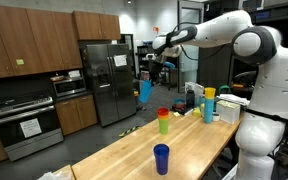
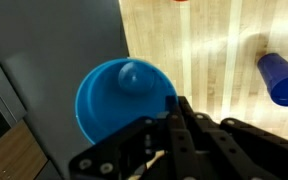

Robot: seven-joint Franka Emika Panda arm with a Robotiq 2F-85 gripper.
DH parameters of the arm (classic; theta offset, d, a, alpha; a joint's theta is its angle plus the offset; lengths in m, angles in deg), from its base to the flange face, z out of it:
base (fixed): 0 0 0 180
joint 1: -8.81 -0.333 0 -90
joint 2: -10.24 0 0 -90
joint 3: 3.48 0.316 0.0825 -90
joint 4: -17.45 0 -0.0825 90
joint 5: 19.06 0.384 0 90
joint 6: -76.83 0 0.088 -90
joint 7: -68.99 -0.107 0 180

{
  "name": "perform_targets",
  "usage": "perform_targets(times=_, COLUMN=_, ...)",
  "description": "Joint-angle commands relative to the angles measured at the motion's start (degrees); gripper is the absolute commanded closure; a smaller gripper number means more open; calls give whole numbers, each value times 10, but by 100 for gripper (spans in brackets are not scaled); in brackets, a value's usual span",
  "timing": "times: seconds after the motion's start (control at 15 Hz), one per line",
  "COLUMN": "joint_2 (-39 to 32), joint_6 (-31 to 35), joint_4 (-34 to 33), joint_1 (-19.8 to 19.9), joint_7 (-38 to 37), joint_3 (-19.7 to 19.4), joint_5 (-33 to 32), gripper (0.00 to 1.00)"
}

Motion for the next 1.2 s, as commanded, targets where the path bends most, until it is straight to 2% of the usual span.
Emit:
perform_targets(times=0.0, joint_2=-1, joint_6=-2, joint_4=-2, joint_1=0, joint_7=-1, joint_3=0, joint_5=0, gripper=96)
perform_targets(times=0.8, joint_2=-1, joint_6=1, joint_4=0, joint_1=2, joint_7=-2, joint_3=-1, joint_5=-6, gripper=99)
perform_targets(times=1.13, joint_2=-1, joint_6=-2, joint_4=-6, joint_1=14, joint_7=5, joint_3=-13, joint_5=-15, gripper=99)
